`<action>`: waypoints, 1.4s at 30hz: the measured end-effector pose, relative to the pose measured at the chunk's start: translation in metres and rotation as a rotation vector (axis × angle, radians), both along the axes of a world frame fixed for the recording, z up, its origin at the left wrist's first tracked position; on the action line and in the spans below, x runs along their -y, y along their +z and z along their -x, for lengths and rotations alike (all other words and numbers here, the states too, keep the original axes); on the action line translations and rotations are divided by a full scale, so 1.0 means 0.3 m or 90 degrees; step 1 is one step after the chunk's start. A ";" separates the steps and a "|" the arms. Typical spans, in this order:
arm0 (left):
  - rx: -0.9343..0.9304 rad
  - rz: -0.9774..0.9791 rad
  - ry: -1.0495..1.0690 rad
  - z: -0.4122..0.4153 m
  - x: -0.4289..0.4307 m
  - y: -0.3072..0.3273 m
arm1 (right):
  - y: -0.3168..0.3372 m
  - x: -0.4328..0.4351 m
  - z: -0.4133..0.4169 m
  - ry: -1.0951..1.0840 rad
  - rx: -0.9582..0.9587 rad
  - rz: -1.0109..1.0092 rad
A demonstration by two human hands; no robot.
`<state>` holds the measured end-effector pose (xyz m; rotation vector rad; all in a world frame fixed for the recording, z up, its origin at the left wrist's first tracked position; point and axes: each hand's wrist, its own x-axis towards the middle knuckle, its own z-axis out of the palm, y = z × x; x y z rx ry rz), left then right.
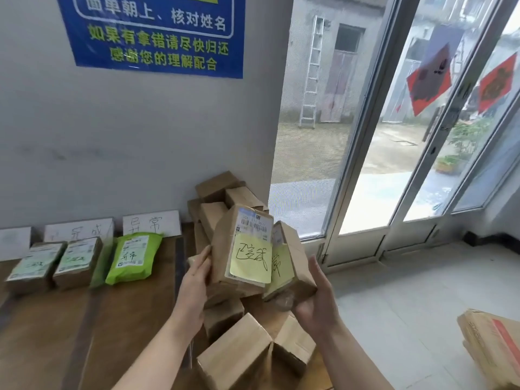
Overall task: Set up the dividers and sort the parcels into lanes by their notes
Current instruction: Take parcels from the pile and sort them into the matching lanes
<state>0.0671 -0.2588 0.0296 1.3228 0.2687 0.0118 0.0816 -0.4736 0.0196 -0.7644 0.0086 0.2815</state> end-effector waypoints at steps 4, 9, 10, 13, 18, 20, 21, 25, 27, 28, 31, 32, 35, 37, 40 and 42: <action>0.045 -0.125 -0.122 0.036 -0.001 0.036 | -0.009 -0.029 -0.003 -0.029 -0.007 0.076; -0.001 -0.131 -0.155 0.050 -0.015 0.045 | -0.016 -0.025 -0.005 -0.007 -0.015 0.258; 0.004 -0.121 -0.145 0.051 -0.021 0.033 | -0.011 -0.024 -0.001 0.024 -0.012 0.309; -0.021 -0.127 -0.098 0.073 -0.034 0.025 | 0.007 -0.025 0.000 0.098 -0.015 0.409; -0.013 -0.109 -0.036 0.105 -0.067 0.011 | -0.002 -0.061 -0.006 0.058 -0.004 0.485; 0.000 -0.034 -0.015 0.126 -0.085 0.015 | -0.005 -0.077 0.008 0.022 -0.013 0.421; -0.003 -0.019 -0.001 0.135 -0.100 0.007 | 0.000 -0.085 0.018 0.017 -0.010 0.393; -0.016 0.051 0.071 0.199 -0.145 -0.014 | 0.012 -0.127 0.050 0.016 0.020 0.342; -0.021 0.064 0.101 0.229 -0.167 -0.021 | 0.006 -0.157 0.055 0.010 0.020 0.325; -0.022 0.069 0.105 0.248 -0.172 -0.016 | 0.003 -0.172 0.059 0.013 0.011 0.314; -0.034 0.084 0.123 0.292 -0.201 -0.012 | 0.003 -0.222 0.075 0.052 0.008 0.289; -0.039 0.086 0.128 0.305 -0.209 -0.008 | 0.005 -0.239 0.080 0.064 0.014 0.293; -0.053 0.083 0.143 0.337 -0.240 -0.007 | 0.008 -0.292 0.090 0.091 0.039 0.313; -0.064 0.088 0.157 0.352 -0.274 -0.014 | 0.006 -0.334 0.094 0.102 0.057 0.341; -0.080 0.085 0.175 0.368 -0.339 -0.025 | 0.000 -0.413 0.101 0.112 0.077 0.388; -0.090 0.081 0.185 0.372 -0.391 -0.033 | -0.003 -0.479 0.107 0.107 0.092 0.423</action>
